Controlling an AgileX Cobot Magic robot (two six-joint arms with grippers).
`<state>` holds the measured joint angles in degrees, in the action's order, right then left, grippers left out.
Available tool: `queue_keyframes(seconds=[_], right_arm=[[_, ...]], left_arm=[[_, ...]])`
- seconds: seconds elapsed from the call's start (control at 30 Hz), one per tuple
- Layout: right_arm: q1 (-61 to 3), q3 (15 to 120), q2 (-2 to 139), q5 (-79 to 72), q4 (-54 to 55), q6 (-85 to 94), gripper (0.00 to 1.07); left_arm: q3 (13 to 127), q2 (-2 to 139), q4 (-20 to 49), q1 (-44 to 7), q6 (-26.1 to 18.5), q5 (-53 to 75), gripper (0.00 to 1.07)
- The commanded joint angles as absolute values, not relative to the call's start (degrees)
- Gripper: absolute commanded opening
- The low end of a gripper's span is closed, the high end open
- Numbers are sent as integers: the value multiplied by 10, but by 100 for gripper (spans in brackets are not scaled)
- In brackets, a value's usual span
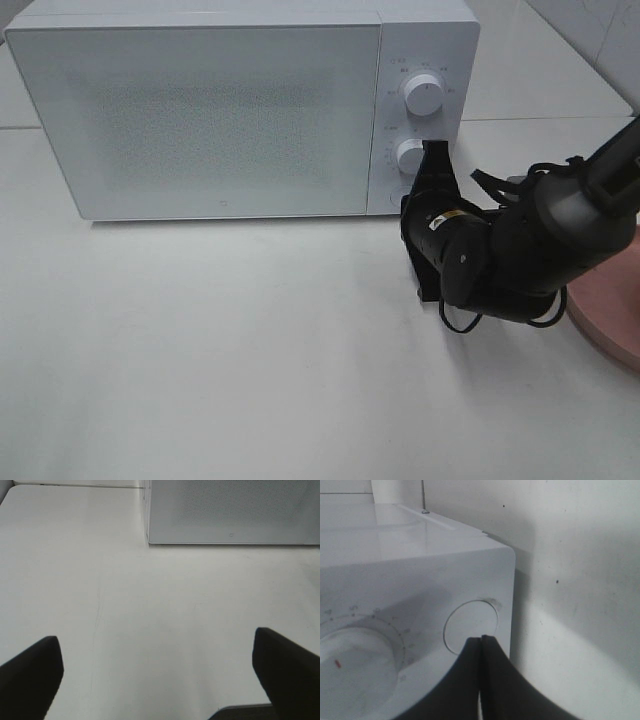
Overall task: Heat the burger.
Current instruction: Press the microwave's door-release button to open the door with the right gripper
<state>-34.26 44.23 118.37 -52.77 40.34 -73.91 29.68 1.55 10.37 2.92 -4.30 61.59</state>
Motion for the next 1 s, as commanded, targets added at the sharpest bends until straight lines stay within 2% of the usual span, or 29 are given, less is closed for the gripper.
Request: queue_keyframes(seconds=[0.03, 0.43, 1.0], right_arm=[[-333, 457, 1189, -521, 396, -742, 0], [-313, 508, 1216, -496, 395, -728, 0], [-313, 543, 1236, -543, 415, -723, 0]], left_arm=[[295, 11, 108, 28, -44, 613, 98], [295, 11, 108, 28, -44, 613, 98], [295, 11, 108, 28, -44, 613, 98]])
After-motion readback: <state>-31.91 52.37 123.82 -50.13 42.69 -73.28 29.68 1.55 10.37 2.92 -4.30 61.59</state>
